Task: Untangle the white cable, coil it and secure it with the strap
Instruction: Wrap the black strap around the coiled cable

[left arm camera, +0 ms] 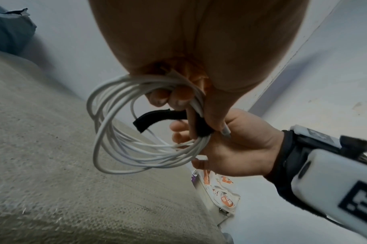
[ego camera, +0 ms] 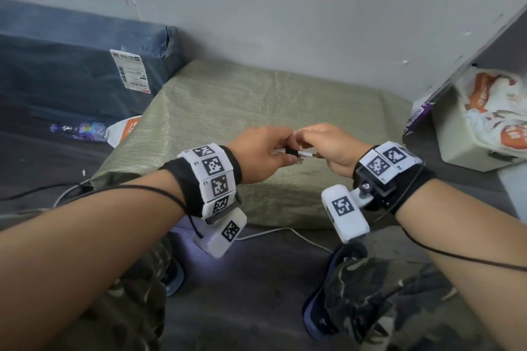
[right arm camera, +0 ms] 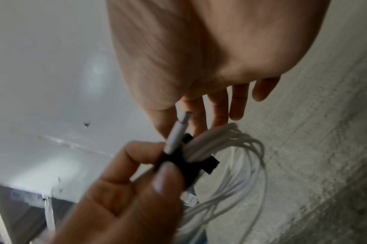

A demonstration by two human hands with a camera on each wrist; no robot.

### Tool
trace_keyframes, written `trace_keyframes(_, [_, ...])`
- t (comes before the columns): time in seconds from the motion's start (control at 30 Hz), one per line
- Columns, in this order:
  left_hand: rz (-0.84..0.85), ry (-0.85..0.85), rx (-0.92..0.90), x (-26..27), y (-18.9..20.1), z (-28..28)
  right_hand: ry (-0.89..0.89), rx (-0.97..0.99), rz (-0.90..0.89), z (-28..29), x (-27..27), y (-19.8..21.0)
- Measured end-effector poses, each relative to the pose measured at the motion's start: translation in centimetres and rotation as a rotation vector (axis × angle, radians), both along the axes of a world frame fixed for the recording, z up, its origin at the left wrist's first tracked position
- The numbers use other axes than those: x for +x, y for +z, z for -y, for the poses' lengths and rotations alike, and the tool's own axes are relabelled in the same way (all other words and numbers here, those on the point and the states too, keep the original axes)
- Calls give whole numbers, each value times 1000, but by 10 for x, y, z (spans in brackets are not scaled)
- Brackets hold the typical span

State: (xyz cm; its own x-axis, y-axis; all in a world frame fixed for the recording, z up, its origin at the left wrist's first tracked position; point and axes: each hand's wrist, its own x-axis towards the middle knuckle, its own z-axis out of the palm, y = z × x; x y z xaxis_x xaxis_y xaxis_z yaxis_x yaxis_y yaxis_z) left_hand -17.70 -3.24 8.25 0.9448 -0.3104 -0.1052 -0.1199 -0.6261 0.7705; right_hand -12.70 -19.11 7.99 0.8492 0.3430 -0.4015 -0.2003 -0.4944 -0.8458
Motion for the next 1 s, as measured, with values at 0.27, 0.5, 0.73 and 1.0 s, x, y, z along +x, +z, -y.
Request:
trace_keyframes(0.27, [-41,-38,58,0,1,2,-108,153,82,-4,9,3])
trace_keyframes(0.5, [-385,-59,-58,0,-14,6,-119,100,264,-2,14,9])
trace_keyframes(0.73, [-396,-86,-105,2,-23,12,-13,76,403,-17,-1,17])
trace_keyframes(1.0, [-642,345,-667,34,-6,-22,33,168,450,-6,-9,38])
